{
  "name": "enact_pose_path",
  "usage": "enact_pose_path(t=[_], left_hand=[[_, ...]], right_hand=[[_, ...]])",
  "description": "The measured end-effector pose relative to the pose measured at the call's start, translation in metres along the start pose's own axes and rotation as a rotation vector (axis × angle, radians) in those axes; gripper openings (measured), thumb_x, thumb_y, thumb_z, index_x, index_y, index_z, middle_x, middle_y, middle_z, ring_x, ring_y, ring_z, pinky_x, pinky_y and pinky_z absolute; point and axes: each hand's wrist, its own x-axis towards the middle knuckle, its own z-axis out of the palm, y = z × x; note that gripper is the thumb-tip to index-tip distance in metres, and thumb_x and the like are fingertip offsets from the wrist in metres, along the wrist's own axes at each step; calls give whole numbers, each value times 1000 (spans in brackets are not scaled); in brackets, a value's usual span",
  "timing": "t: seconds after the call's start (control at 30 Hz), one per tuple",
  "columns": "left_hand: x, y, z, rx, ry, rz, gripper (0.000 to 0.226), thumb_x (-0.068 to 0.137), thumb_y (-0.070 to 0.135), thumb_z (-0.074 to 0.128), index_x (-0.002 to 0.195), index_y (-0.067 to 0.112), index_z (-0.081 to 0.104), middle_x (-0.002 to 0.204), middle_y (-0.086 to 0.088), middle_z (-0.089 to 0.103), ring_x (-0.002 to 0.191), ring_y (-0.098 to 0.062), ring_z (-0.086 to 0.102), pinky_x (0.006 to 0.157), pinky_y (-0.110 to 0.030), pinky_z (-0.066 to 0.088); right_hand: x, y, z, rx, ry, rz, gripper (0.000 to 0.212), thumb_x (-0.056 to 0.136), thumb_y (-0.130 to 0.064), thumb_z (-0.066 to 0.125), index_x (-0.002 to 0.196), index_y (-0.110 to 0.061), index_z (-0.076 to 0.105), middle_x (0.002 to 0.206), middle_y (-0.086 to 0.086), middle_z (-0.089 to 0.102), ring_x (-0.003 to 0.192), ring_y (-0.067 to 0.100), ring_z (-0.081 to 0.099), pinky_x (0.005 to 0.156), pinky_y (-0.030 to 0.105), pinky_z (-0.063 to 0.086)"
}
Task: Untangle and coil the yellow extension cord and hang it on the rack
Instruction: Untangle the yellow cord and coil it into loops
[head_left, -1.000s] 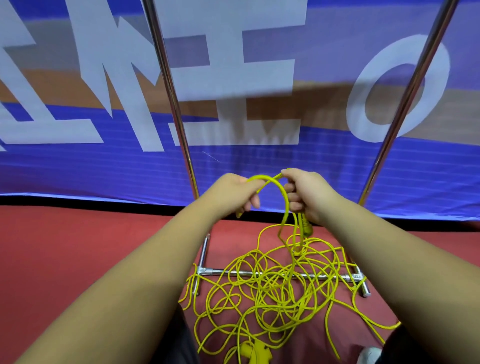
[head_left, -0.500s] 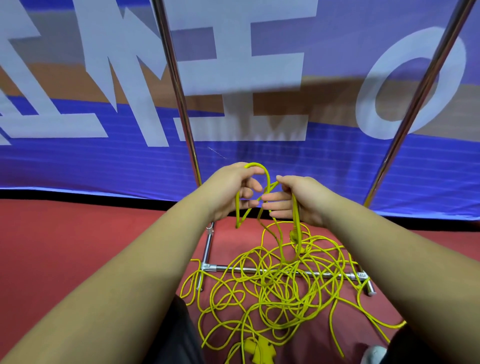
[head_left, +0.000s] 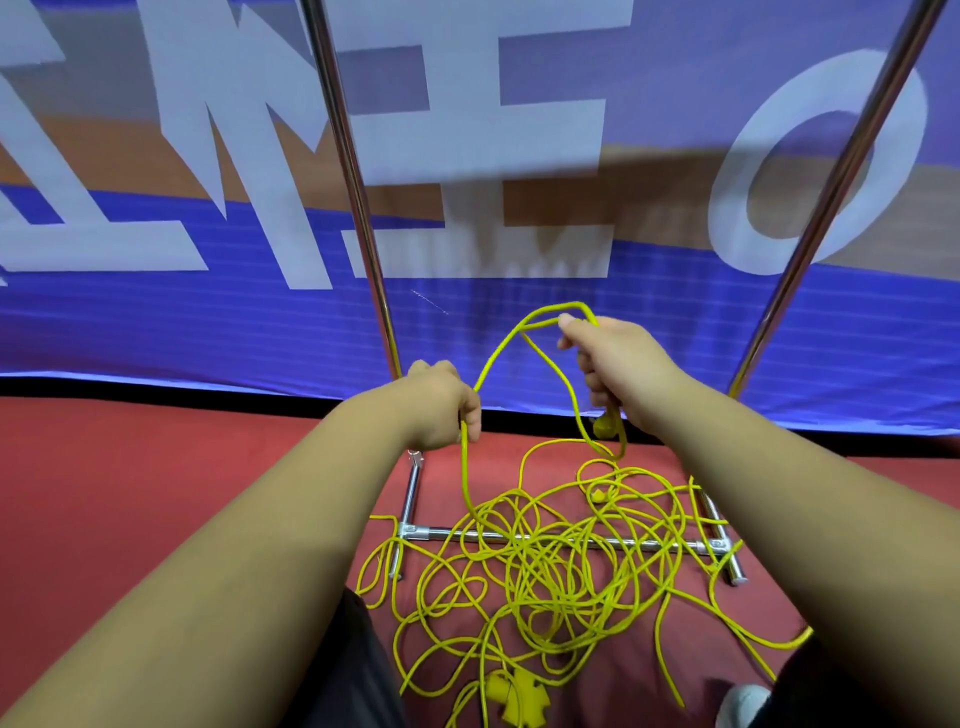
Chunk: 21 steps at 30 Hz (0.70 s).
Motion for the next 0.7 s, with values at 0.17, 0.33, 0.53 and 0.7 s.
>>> enact_pose_path(t=[0.17, 0.33, 0.53, 0.7], left_hand=[[19, 5, 11, -287, -31, -191, 27, 90, 11, 51, 104, 6, 74, 87, -7, 68, 77, -32, 63, 67, -37, 52], [28, 8, 10, -398, 104, -348, 29, 90, 32, 62, 80, 6, 56, 69, -7, 55, 62, -27, 50, 56, -29, 39], [34, 5, 12, -539, 235, -30, 111, 80, 41, 88, 163, 25, 16, 167, -3, 27, 149, -22, 36, 114, -36, 38], [41, 10, 6, -712, 90, 282, 71, 81, 26, 89, 141, 41, 53, 138, 9, 62, 126, -1, 57, 106, -24, 44]], right_hand=[[-4, -12, -4, 194, 49, -35, 29, 105, -40, 57, 89, -17, 62, 58, -5, 29, 47, 13, 19, 47, 24, 18], [-9, -21, -10, 45, 52, -30, 36, 100, -47, 58, 81, -17, 62, 59, -1, 31, 49, 18, 22, 47, 25, 22], [-22, -26, -20, -550, -97, -187, 43, 96, -53, 63, 76, -16, 68, 50, -7, 44, 45, 15, 38, 52, 28, 33], [-23, -29, -20, -695, -158, -168, 50, 98, -60, 59, 79, -14, 65, 57, -6, 49, 46, 11, 40, 54, 29, 34]])
